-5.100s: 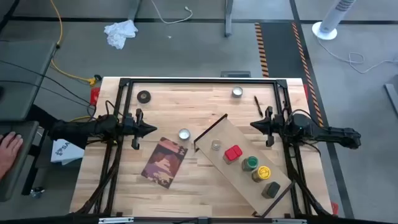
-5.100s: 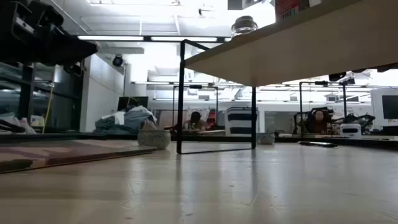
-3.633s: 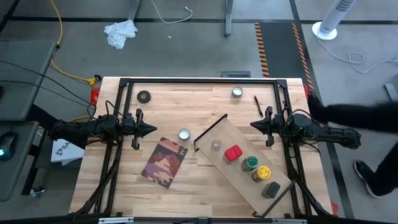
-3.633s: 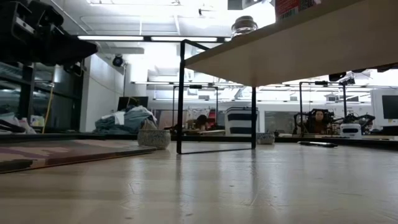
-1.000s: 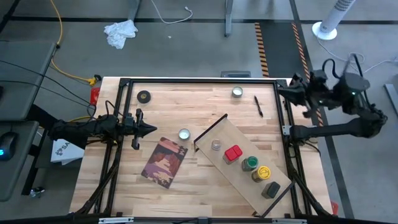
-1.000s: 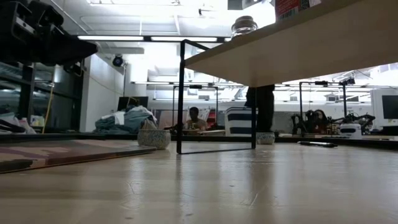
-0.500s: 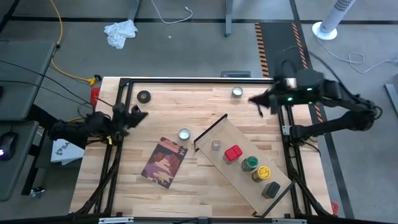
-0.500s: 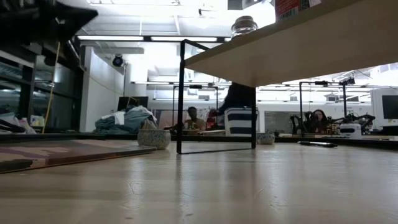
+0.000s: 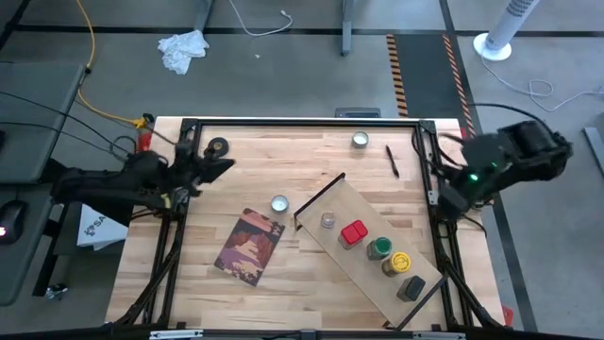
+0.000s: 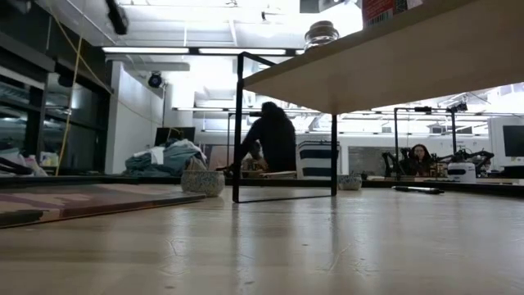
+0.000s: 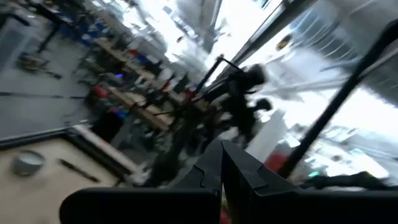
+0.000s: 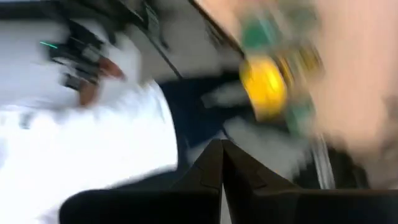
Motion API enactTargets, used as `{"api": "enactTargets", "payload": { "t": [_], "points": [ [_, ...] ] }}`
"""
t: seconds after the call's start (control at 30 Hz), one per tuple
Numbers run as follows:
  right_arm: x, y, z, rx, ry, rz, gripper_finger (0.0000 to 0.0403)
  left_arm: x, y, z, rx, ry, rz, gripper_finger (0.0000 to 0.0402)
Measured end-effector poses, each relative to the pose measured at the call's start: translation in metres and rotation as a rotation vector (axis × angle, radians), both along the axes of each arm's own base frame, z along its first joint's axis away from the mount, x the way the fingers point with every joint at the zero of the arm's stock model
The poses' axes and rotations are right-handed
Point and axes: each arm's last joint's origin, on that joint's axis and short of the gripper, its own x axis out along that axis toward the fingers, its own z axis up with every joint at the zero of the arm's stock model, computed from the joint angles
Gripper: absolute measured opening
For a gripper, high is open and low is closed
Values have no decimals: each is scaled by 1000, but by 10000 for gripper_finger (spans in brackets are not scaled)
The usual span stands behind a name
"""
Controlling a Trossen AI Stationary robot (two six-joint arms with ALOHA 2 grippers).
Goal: Shelf spices
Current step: Adjust the shelf
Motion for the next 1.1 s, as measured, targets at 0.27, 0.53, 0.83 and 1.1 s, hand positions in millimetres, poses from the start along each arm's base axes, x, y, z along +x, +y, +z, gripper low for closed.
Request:
{"api": "enactTargets", "payload": {
  "t": [0.27, 0.53, 0.83, 1.1],
  "points": [
    [-11, 39, -30, 16, 298, 185, 0, 52, 15, -5, -85, 192, -20, 0],
    [-3, 108, -109, 114, 398, 307, 0, 63, 28, -11, -176, 203, -2, 0],
    [-17, 136, -159, 60, 463, 213, 0, 54, 41, -3, -129, 143, 78, 0],
    [-13, 134, -191, -113, 464, 126, 0, 53, 47, -2, -106, 144, 109, 0]
  ]
}}
